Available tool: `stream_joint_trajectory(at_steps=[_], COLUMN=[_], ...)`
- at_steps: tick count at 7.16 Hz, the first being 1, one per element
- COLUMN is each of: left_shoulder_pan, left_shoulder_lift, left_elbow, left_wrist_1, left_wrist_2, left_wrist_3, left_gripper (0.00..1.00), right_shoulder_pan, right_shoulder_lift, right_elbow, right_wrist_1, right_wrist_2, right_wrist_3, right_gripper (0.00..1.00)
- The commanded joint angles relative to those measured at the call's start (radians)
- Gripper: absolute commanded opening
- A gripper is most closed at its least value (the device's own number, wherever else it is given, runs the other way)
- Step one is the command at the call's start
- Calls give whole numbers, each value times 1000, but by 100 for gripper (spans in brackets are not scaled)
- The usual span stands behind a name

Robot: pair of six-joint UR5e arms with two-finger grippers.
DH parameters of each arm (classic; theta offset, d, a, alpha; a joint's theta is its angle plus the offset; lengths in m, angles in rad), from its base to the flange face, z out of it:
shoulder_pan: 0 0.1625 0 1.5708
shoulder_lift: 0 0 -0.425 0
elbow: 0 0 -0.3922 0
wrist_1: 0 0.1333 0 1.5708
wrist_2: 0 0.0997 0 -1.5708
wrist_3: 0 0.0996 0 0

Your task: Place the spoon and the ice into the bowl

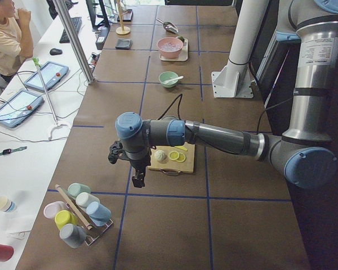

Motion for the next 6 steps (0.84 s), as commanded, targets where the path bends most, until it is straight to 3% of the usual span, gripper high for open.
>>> stream_joint_trajectory(at_steps=[1, 6], left_shoulder_pan=[3, 26], left_shoulder_lift=[-1, -9], left_elbow=[-18, -15], left_wrist_1=[3, -31], left_wrist_2=[5, 6], left_wrist_3=[0, -1], left_gripper=[100, 100], right_shoulder_pan=[-15, -14], right_shoulder_lift=[17, 38], right_elbow=[-7, -12], right_wrist_1=[23, 29], right_wrist_2=[2, 2], right_wrist_3=[2, -1], right_gripper=[100, 100])
